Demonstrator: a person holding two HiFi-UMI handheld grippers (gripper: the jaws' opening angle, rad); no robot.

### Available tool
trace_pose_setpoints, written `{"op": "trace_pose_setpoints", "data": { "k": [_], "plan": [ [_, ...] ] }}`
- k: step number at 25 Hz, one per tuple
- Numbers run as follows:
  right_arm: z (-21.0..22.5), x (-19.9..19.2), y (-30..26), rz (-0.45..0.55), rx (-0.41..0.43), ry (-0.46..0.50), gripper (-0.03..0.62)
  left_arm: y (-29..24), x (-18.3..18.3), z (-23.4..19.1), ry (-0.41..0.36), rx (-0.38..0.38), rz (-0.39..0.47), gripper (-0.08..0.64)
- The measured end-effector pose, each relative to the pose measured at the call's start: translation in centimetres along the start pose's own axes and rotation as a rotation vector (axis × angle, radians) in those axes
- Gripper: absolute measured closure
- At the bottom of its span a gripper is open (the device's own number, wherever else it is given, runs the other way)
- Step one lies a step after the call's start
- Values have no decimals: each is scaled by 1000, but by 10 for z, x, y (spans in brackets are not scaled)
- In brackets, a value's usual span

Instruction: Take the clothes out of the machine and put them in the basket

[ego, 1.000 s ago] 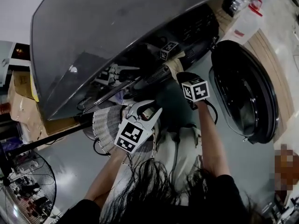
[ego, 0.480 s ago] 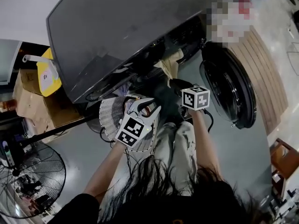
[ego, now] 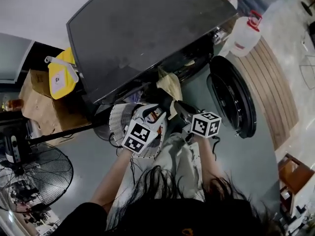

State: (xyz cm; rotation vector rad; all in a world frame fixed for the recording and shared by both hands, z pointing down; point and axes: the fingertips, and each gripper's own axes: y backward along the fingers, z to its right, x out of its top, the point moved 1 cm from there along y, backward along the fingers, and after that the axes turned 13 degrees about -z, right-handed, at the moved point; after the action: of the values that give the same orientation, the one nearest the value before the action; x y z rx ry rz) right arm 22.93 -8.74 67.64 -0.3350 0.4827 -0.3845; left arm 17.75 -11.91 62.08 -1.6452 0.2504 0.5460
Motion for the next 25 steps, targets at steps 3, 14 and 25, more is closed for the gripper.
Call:
{"op": "trace_pose_setpoints", "data": {
  "k": [3, 14, 25],
  "plan": [
    [-27, 6, 20, 36, 40, -32, 552, 6, -2, -2, 33, 20, -18, 450],
    [-112, 37, 90, 73, 146, -9, 552, -20, -14, -4, 111, 59, -131, 248],
    [-193, 64, 154, 74, 238, 83, 552, -75, 30, 5, 86, 9, -111, 190]
  ]
}}
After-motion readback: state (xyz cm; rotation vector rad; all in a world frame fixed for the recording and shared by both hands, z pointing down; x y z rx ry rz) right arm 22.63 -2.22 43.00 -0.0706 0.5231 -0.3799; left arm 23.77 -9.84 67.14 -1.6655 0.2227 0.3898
